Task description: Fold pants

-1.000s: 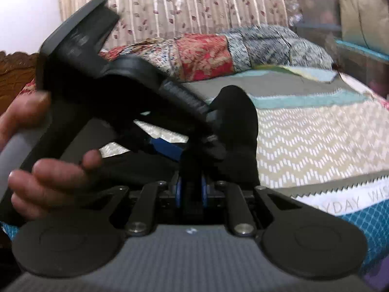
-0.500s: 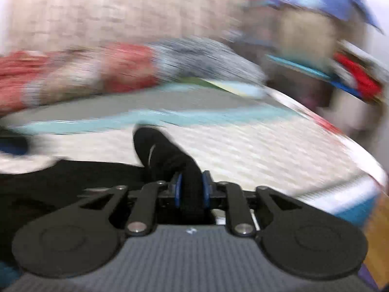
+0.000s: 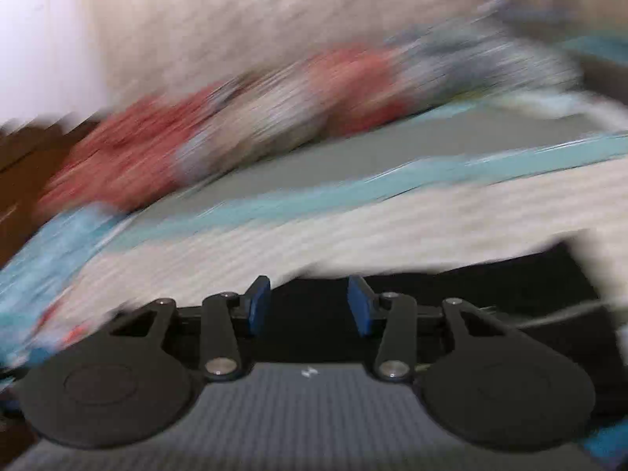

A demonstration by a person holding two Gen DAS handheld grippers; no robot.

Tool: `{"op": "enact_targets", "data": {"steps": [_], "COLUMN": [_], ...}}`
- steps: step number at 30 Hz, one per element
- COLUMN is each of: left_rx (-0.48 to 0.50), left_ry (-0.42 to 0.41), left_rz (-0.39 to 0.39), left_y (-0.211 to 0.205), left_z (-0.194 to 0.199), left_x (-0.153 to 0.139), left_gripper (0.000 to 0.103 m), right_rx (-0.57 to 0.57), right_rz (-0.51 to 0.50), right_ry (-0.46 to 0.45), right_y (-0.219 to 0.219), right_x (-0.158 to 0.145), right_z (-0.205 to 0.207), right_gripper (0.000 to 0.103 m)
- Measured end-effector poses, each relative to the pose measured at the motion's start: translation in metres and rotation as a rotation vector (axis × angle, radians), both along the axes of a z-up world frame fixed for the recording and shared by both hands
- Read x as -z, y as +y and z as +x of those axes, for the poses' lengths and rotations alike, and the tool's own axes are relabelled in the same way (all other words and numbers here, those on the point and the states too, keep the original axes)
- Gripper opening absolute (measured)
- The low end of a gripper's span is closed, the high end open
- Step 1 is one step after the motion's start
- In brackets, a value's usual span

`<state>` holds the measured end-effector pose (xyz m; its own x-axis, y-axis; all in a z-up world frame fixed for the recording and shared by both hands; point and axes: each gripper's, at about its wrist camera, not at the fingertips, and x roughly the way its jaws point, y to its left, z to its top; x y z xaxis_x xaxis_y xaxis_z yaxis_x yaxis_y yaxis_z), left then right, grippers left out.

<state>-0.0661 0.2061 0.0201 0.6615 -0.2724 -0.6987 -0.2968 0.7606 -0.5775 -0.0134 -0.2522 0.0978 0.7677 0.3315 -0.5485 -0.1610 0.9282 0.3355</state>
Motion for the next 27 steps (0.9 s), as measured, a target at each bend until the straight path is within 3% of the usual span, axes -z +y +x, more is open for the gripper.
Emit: {"op": "enact_targets", "data": {"steps": [3,5,9,10,12,13,15,16,18,21,24,26,27], "left_rx": [0.020,0.034,0.028,0.033,0.053,0.068,0.080,0.096,0.142,0.259,0.368,0.435,0.455], "left_ry": [0.025,0.038,0.007,-0.014,-0.034,-0.048,-0.079,-0.099,-0.141,-0.205,-0.241,-0.249,-0.249], "left_rz": [-0.113,-0.167,-0.115,-0.090,-0.037,-0.036,-0.046,-0.040,0.002,0.116,0.213,0.259,0.288], "left_y": [0.003,-0.001,-0.013,-0.016,-0.020,-0.022,-0.020,-0.026,-0.043,-0.083,-0.122,-0.146,-0.156], "left_z": [0.012,0.023,0.025,0.023,0.021,0.020,0.016,0.016,0.018,0.022,0.023,0.026,0.027], "left_x": [0.025,0.040,0.050,0.047,0.039,0.035,0.028,0.023,0.011,-0.007,-0.010,-0.006,-0.003], "left_gripper": [0.103,0.103,0.099,0.092,0.048,0.046,0.027,0.024,0.019,0.019,0.020,0.020,0.020], "right_rx": [-0.249,-0.342,-0.413,-0.403,-0.372,-0.360,-0.349,-0.352,-0.371,-0.331,-0.256,-0.221,-0.203], "right_rz": [0.031,0.008,0.051,0.043,0.041,0.062,0.065,0.065,0.075,0.230,0.371,0.403,0.412], "right_ry": [0.068,0.118,0.273,0.333,0.470,0.458,0.467,0.466,0.460,0.497,0.508,0.468,0.442], "right_y": [0.077,0.119,0.171,0.184,0.198,0.198,0.200,0.201,0.194,0.164,0.131,0.112,0.105], "right_x": [0.012,0.023,0.054,0.069,0.102,0.106,0.101,0.099,0.095,0.103,0.097,0.088,0.081], "right_z": [0.022,0.037,0.072,0.078,0.092,0.095,0.093,0.092,0.091,0.096,0.099,0.097,0.095], "right_gripper": [0.041,0.034,0.033,0.033,0.032,0.032,0.032,0.032,0.032,0.037,0.046,0.067,0.071]}}
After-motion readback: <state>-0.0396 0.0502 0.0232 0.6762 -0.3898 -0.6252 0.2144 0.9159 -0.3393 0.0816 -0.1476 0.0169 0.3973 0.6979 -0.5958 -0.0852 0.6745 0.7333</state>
